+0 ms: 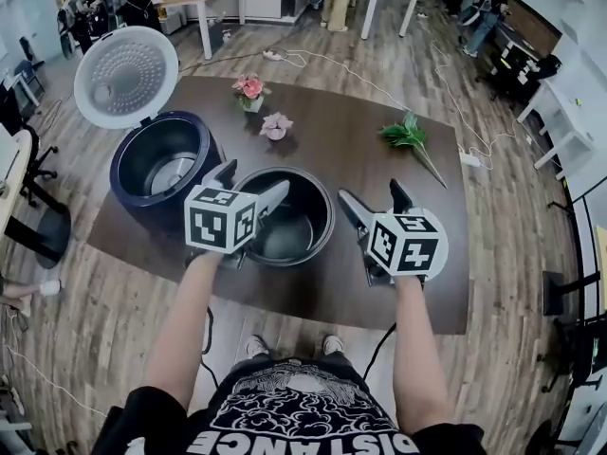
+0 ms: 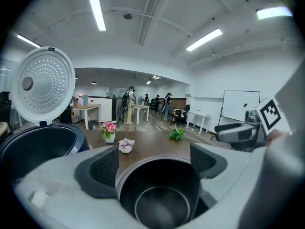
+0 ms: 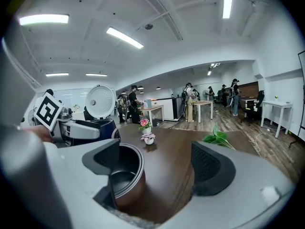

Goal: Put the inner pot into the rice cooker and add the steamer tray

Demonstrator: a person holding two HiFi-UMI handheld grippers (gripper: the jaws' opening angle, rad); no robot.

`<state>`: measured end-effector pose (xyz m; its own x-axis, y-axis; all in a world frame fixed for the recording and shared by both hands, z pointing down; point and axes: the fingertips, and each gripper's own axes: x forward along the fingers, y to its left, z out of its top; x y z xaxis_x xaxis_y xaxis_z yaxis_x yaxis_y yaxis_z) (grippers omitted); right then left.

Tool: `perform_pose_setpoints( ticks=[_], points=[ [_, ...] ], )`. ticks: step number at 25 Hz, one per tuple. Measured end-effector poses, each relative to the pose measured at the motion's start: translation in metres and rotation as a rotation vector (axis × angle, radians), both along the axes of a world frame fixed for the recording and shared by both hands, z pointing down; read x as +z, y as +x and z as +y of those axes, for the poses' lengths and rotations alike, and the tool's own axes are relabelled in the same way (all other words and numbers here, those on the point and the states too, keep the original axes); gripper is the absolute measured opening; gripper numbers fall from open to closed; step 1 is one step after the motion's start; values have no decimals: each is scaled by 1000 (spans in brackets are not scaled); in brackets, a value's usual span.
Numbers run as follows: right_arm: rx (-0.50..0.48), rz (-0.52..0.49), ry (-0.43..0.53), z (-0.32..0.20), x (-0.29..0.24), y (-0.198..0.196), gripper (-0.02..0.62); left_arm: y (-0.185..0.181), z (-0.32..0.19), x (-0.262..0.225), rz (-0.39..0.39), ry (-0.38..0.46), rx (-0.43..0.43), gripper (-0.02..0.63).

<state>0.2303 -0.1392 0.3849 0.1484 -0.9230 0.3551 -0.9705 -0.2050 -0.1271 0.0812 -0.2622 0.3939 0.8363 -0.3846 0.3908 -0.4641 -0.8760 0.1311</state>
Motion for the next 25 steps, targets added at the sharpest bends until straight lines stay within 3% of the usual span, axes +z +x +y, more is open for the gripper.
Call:
perform_pose_setpoints(
  ticks=[11, 18, 25],
  points=[
    [149, 4, -25, 21, 1, -18, 453, 2, -2, 5, 16, -21, 141, 474],
    [174, -51, -22, 14, 21, -43, 437, -23, -10, 25, -10, -47, 153, 474],
    [183, -120, -53, 2, 52, -57, 417, -40, -19, 57, -45, -141, 127, 474]
  ],
)
